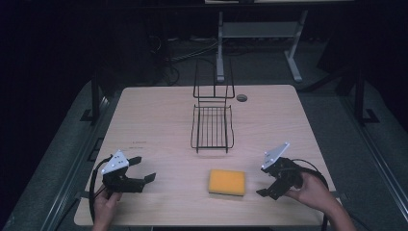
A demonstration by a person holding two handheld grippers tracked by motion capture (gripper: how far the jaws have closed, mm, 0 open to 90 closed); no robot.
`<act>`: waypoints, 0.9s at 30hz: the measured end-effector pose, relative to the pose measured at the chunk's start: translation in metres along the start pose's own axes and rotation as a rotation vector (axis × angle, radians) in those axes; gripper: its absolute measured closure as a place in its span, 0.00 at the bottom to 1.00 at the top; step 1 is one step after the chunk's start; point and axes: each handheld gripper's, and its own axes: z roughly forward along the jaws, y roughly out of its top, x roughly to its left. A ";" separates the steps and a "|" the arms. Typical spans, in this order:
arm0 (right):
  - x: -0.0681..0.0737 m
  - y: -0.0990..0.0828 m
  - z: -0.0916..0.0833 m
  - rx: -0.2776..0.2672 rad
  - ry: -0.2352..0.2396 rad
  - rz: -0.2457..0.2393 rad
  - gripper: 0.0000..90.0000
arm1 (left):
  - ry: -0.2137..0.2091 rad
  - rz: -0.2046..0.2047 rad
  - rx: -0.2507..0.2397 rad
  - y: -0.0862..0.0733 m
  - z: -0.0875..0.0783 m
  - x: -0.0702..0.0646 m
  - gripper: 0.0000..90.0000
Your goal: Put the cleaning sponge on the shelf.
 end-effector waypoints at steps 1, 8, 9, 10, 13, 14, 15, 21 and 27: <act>0.000 0.002 0.001 -0.009 0.005 -0.002 0.18 | -0.001 0.000 -0.001 0.000 0.000 0.000 0.16; 0.001 0.010 0.006 0.000 0.017 -0.017 0.17 | 0.002 0.007 -0.001 0.000 0.000 0.000 0.16; 0.002 0.013 0.007 0.003 0.020 -0.023 0.17 | 0.001 0.006 -0.002 0.000 0.000 0.000 0.16; 0.002 0.013 0.007 0.003 0.020 -0.023 0.17 | 0.001 0.006 -0.002 0.000 0.000 0.000 0.16; 0.002 0.021 0.008 0.004 0.023 -0.039 0.17 | 0.002 0.002 -0.005 0.000 -0.001 0.001 0.16; 0.002 0.021 0.008 0.004 0.023 -0.039 0.17 | 0.002 0.001 -0.005 0.000 -0.001 0.001 0.16; 0.002 0.022 0.008 0.004 0.023 -0.043 0.17 | 0.001 0.001 -0.005 0.000 -0.001 0.001 0.16; 0.002 0.033 0.012 0.004 0.032 -0.062 0.17 | 0.001 0.002 -0.004 0.000 -0.001 0.001 0.16; 0.004 0.043 0.017 0.009 0.045 -0.084 0.17 | 0.003 0.002 -0.008 0.000 -0.002 0.001 0.16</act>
